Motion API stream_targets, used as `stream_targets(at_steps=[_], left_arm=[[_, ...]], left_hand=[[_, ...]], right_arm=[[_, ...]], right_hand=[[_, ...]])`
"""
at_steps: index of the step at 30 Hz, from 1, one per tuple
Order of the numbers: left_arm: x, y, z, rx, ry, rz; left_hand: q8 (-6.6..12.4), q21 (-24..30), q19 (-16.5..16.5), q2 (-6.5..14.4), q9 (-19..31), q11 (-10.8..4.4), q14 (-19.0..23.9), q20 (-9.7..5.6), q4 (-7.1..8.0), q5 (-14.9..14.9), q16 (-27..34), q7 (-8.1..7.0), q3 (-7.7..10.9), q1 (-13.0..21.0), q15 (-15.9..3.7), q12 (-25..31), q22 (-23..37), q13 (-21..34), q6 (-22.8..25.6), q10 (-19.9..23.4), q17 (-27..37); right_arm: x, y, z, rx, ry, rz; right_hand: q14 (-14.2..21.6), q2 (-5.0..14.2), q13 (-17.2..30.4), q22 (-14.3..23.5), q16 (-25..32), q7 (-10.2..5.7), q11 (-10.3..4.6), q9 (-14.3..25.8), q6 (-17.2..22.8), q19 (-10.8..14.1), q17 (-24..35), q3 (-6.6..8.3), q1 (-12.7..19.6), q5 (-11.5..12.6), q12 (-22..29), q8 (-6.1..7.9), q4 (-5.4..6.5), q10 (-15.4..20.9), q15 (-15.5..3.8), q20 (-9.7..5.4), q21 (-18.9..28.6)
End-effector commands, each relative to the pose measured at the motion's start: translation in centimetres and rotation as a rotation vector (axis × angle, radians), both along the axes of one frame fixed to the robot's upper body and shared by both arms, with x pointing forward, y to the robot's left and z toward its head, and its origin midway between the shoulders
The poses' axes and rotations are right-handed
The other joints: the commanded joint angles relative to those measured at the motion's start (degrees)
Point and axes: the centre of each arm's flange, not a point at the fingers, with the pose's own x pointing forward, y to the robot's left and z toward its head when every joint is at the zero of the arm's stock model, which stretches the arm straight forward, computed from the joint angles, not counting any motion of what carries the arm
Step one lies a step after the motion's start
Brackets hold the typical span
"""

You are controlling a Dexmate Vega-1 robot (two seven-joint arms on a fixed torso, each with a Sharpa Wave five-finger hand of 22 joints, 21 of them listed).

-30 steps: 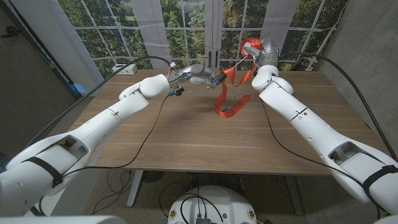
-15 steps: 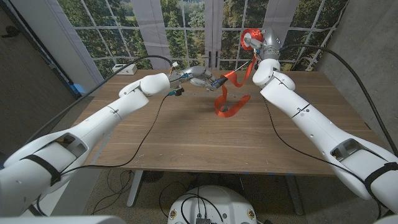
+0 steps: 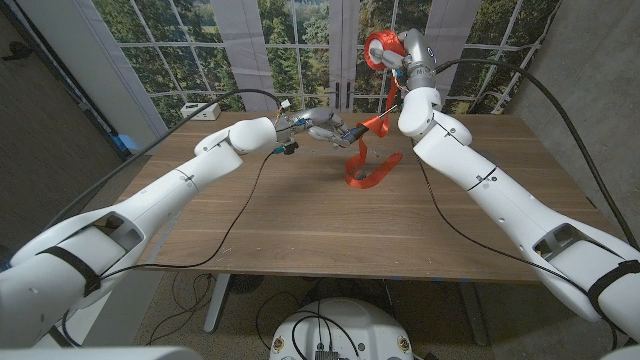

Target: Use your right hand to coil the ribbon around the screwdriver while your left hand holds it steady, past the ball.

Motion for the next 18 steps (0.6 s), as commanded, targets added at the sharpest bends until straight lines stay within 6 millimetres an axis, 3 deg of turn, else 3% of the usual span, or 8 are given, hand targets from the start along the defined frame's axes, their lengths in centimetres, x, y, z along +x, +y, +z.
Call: stream_targets(at_steps=[1, 8, 18], left_arm=[[-0.1, 0.2, -0.1, -0.025, -0.018, 0.035], [0.3, 0.2, 0.0, -0.032, -0.019, 0.078], [0.8, 0.2, 0.0, -0.077, -0.041, 0.13]], left_hand=[[0.21, 0.31, -0.05, 5.56, 0.87, -9.36, 1.51, 0.46, -1.84, 0.21, -0.04, -4.08, 5.42, 5.39, -2.73, 0.37, 0.08, 6.59, 9.94, 9.79, 0.05], [0.17, 0.33, -0.04, 5.56, 0.99, -9.35, 1.49, 0.49, -1.89, 0.18, -0.03, -4.13, 5.4, 5.45, -2.77, 0.19, 0.07, 6.45, 10.03, 9.84, 0.07], [0.02, 0.36, 0.03, 5.59, 1.02, -9.2, 1.71, 0.51, -1.88, 0.11, -0.02, -3.96, 5.29, 5.45, -2.76, 0.15, 0.06, 6.51, 10.11, 10.04, -0.11]], right_arm=[[-3.3, 3.9, 0.3, -0.108, -0.081, 0.053], [-5.4, 3.9, 0.3, -0.087, -0.138, 0.012], [-8.4, 4.6, -1.4, -0.038, -0.182, -0.082]], right_hand=[[0.76, 7.07, 4.91, -0.04, 0.09, -2.04, -3.07, 8.38, 10.53, 0.0, 0.14, 0.2, 6.71, 0.29, 5.08, 6.79, 0.07, 4.8, -6.7, 0.03, 0.55], [1.13, 6.87, 4.73, -0.06, -0.38, -1.97, -3.01, 8.12, 10.82, 0.16, -0.07, 0.46, 6.72, 0.32, 5.1, 6.78, -0.06, 5.1, -6.54, 0.03, 0.76], [1.9, 6.25, 4.76, -0.1, -0.98, -1.66, -2.64, 8.19, 11.34, 0.42, 0.44, 1.19, 6.83, 0.3, 5.36, 7.03, -0.46, 5.72, -6.32, 0.23, 1.09]])
